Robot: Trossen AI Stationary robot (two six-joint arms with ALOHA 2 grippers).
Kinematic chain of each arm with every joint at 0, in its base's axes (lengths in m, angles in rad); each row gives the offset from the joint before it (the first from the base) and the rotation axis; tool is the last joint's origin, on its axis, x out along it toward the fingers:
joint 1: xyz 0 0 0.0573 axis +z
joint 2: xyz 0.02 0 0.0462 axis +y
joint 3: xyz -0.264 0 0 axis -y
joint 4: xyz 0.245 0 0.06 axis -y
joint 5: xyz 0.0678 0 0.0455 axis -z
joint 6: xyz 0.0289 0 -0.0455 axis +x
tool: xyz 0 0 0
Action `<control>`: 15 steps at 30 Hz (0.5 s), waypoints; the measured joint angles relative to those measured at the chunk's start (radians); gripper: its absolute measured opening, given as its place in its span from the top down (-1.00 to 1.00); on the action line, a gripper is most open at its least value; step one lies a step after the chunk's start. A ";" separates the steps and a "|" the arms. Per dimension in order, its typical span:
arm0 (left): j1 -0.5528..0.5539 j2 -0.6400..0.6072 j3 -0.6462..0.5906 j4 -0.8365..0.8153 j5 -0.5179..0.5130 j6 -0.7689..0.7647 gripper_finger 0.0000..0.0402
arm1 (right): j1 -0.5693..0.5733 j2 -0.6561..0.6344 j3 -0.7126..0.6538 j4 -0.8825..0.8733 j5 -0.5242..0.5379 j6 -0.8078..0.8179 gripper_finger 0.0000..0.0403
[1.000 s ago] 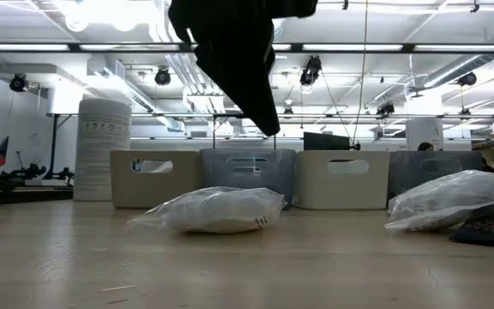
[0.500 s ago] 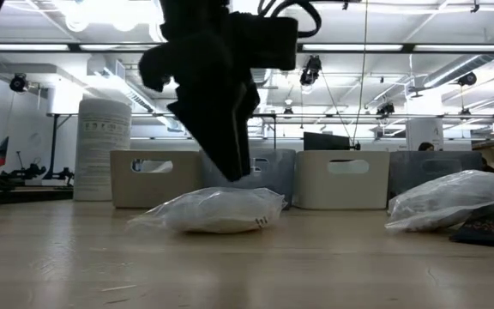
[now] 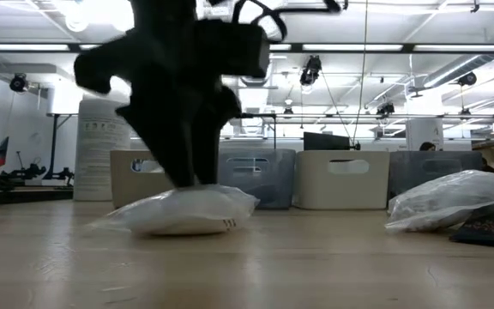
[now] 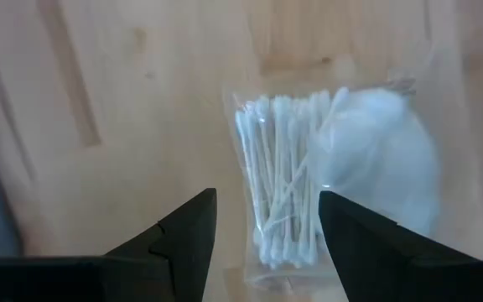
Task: Pick & Place Travel size toiletries
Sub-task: Put the cotton pack into the gray bin
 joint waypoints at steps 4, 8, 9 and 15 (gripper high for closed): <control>-0.001 -0.054 0.000 0.022 -0.005 -0.007 -0.07 | -0.001 0.000 0.000 0.000 0.000 0.000 -0.81; -0.001 -0.108 0.000 0.056 -0.035 -0.031 -0.07 | -0.002 0.000 0.000 0.000 0.000 -0.003 -0.81; -0.001 -0.123 0.000 0.065 -0.044 -0.038 -0.07 | -0.002 0.000 0.000 0.000 0.000 -0.004 -0.81; -0.001 -0.182 0.000 0.111 -0.068 -0.087 -0.07 | -0.002 -0.002 -0.001 0.001 0.000 -0.021 -0.81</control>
